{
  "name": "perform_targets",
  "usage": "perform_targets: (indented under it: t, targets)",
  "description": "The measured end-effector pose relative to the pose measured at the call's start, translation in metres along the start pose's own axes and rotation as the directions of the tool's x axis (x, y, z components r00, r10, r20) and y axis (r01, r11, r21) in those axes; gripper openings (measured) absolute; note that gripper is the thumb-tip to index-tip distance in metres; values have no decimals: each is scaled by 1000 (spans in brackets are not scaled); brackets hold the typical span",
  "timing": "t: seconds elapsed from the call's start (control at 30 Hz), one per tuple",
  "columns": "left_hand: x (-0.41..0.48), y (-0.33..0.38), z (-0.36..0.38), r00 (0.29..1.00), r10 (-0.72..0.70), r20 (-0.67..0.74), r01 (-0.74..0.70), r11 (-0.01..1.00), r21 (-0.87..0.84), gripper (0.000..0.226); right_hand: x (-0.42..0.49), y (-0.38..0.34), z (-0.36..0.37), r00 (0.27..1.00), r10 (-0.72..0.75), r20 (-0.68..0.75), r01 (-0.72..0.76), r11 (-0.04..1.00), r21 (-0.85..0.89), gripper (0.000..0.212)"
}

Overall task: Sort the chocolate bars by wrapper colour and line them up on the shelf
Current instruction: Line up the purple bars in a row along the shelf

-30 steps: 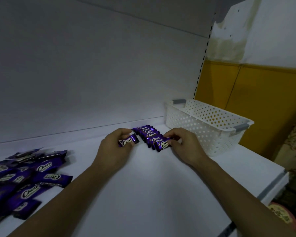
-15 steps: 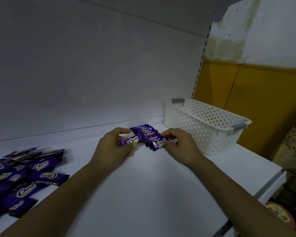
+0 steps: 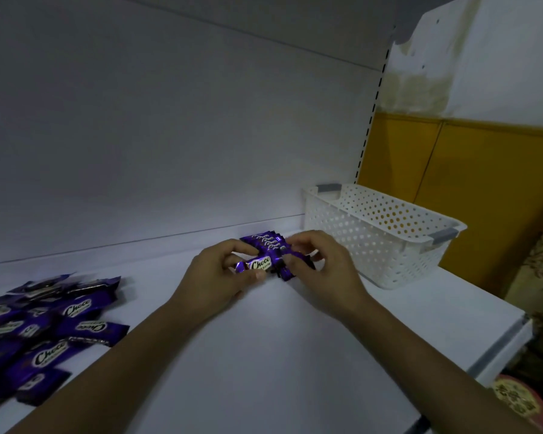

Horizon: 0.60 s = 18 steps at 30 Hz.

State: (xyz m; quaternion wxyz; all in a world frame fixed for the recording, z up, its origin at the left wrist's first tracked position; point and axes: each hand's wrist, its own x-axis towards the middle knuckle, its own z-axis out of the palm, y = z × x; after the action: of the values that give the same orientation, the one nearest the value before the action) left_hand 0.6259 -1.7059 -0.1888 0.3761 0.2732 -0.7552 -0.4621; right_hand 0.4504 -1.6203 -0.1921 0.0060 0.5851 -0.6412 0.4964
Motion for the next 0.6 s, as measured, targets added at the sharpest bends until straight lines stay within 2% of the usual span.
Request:
perform_targets:
  t: [0.1, 0.17, 0.27, 0.33, 0.4, 0.43, 0.6]
  targets:
    - [0, 3, 1, 999, 9, 35, -8, 999, -45, 15, -1, -8, 5, 991, 43, 130, -52, 997, 63, 24]
    - [0, 5, 2, 999, 16, 52, -15, 1000, -23, 15, 0, -9, 5, 984, 20, 178, -24, 1000, 20, 12]
    - [1, 3, 3, 999, 29, 26, -30, 998, 52, 14, 2, -9, 3, 981, 81, 175, -115, 974, 193, 15]
    - [2, -3, 1, 1000, 12, -19, -11, 997, 75, 17, 5, -9, -5, 971, 164, 175, -217, 909, 355, 4]
    - [4, -7, -1, 999, 9, -48, -4, 993, 120, 18, 7, -5, -16, 947, 239, 214, -317, 804, 503, 13]
    - [4, -8, -1, 999, 12, -52, -4, 991, 136, 18, 7, -2, -22, 935, 258, 243, -350, 781, 517, 15]
    - [5, -8, 1, 998, 41, -54, -30, 982, 189, 15, 7, 7, -34, 885, 303, 353, -395, 891, 224, 7]
